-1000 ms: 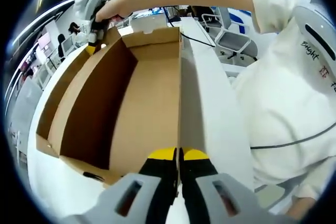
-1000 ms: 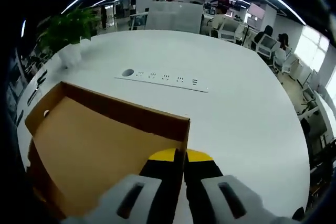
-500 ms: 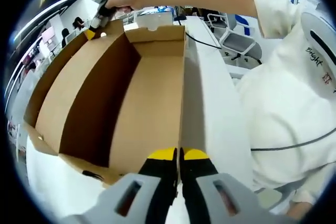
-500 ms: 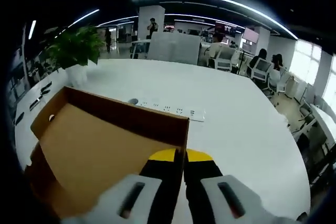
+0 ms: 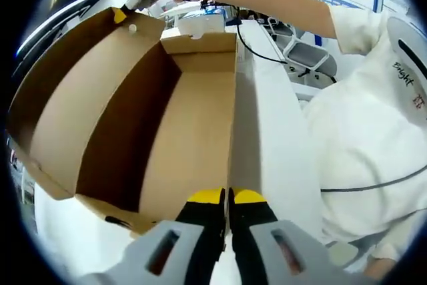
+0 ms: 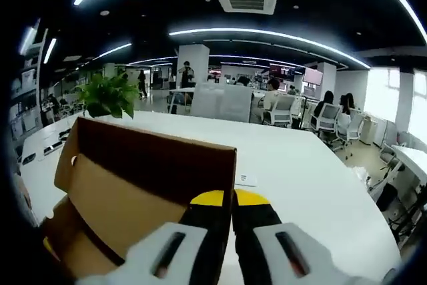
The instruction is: Operate the shoe box by opening the lid, removing the specified soft item, and placing it in the target area until the item is outside and the box remains undamaged.
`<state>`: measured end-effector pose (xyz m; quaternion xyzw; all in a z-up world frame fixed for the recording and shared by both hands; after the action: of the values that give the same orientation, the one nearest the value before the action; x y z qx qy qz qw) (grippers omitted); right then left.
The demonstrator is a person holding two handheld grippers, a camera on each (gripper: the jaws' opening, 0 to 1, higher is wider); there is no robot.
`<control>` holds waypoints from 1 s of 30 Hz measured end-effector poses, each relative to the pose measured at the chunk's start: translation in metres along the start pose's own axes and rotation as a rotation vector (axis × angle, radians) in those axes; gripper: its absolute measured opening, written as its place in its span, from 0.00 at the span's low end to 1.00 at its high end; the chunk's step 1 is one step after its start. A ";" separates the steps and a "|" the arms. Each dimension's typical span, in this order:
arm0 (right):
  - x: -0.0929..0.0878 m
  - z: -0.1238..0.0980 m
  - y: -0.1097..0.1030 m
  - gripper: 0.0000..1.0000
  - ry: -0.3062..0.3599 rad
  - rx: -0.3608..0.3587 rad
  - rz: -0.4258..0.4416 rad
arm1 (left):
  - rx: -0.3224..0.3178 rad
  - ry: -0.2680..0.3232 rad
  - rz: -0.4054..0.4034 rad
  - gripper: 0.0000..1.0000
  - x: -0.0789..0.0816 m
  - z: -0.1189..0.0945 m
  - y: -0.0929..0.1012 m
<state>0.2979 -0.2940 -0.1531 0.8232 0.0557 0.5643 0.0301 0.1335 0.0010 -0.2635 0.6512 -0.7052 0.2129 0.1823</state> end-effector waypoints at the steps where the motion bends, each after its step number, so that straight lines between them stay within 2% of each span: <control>1: -0.002 0.000 0.001 0.00 0.005 0.000 0.008 | 0.001 0.001 0.003 0.02 0.000 0.000 0.000; 4: 0.000 -0.002 0.002 0.00 0.025 0.006 0.032 | 0.001 0.003 -0.001 0.02 0.000 0.000 0.000; 9: 0.005 -0.008 -0.002 0.00 0.058 0.001 0.005 | 0.030 0.005 -0.006 0.03 0.000 0.000 0.001; 11: 0.005 -0.009 0.000 0.00 0.066 0.011 0.022 | 0.031 0.008 -0.012 0.04 0.000 0.000 0.000; 12: 0.006 -0.013 0.001 0.00 0.075 0.016 0.060 | 0.040 0.002 -0.010 0.04 0.000 0.000 0.000; 16: 0.010 -0.033 0.001 0.00 0.138 0.027 0.095 | 0.046 -0.014 -0.010 0.03 -0.001 0.000 0.004; 18: 0.009 -0.035 0.000 0.00 0.154 0.031 0.116 | 0.040 -0.011 -0.026 0.03 0.000 0.000 0.001; 22: 0.009 -0.042 -0.006 0.00 0.184 0.006 0.071 | 0.038 -0.005 -0.042 0.04 0.000 -0.001 -0.002; 26: 0.009 -0.053 -0.008 0.00 0.217 0.015 0.066 | 0.053 0.014 -0.032 0.04 0.000 -0.002 -0.005; 27: 0.008 -0.057 -0.009 0.00 0.230 0.015 0.065 | 0.022 0.069 -0.042 0.04 0.003 -0.002 -0.006; 28: 0.007 -0.060 -0.010 0.00 0.237 0.007 0.053 | 0.022 0.085 -0.072 0.04 0.003 -0.004 -0.008; 29: 0.006 -0.065 -0.011 0.00 0.248 -0.001 0.042 | 0.039 0.061 -0.059 0.04 0.000 -0.004 -0.010; 30: 0.006 -0.066 -0.011 0.00 0.254 0.001 0.041 | 0.041 0.062 -0.058 0.04 0.001 -0.004 -0.009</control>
<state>0.2379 -0.2829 -0.1247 0.7459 0.0422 0.6646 0.0109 0.1425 0.0021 -0.2595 0.6680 -0.6758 0.2418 0.1967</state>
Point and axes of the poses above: the point that each gripper's makers call its tool centre point, and the gripper's own axes: z roughly forward along the fingers, y roughly to its right, x roughly out of its top, the point moved 5 cm from there along -z, roughly backward along the fingers, and after that the axes turned 2 degrees about -y, right-handed, at the moved point
